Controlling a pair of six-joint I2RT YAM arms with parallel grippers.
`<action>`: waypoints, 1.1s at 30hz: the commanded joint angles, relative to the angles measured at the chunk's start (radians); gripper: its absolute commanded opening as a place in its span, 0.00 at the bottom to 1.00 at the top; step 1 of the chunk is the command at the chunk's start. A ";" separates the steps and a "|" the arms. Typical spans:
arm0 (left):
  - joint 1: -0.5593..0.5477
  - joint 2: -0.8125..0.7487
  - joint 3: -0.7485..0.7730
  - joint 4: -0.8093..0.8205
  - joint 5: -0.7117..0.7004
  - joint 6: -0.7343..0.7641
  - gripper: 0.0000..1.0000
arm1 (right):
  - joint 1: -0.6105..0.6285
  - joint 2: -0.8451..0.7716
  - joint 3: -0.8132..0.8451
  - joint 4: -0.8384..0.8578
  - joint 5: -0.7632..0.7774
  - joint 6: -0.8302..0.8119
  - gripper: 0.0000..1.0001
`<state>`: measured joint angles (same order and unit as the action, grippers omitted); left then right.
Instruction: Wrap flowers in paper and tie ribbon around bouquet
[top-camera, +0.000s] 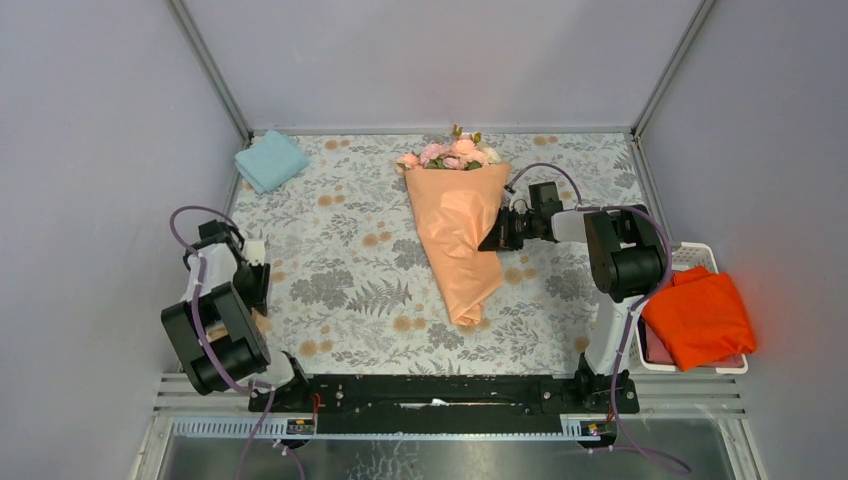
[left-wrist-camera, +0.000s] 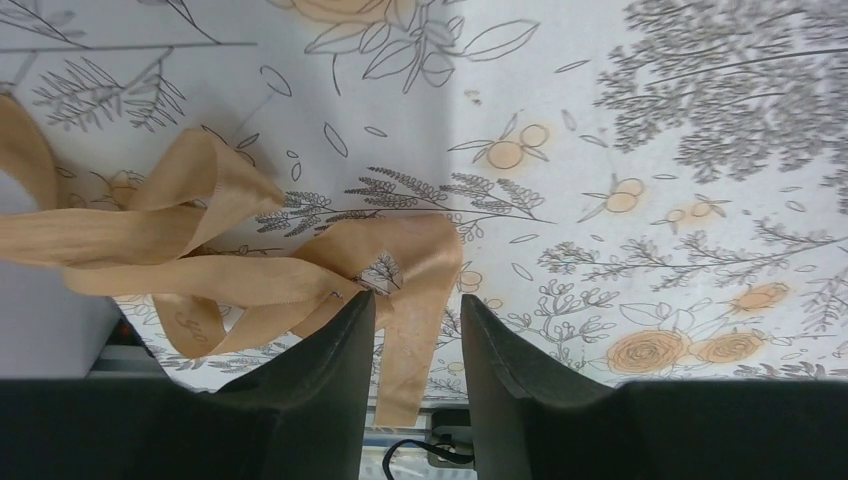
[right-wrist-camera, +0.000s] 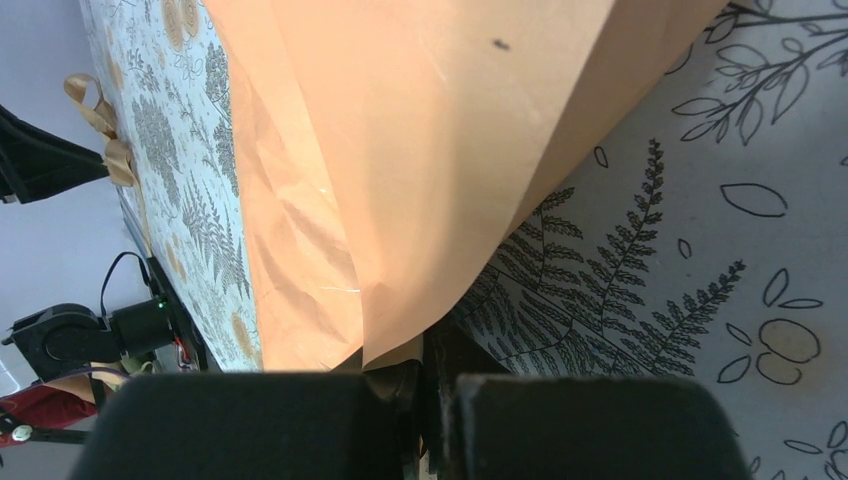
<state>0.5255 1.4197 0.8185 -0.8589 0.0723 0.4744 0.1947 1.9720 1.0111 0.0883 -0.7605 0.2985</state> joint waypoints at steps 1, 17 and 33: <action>-0.025 -0.075 0.035 0.019 0.017 0.004 0.44 | 0.008 -0.026 0.026 -0.051 0.035 -0.044 0.00; -0.030 0.087 -0.036 0.081 0.091 0.004 0.03 | 0.008 -0.007 0.034 -0.054 0.024 -0.045 0.00; -1.226 -0.004 0.416 -0.205 0.449 0.126 0.00 | 0.005 -0.019 0.136 -0.081 0.072 0.069 0.00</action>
<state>-0.5156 1.3266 1.1400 -0.8856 0.4408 0.5301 0.1955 1.9720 1.0580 0.0227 -0.7364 0.3202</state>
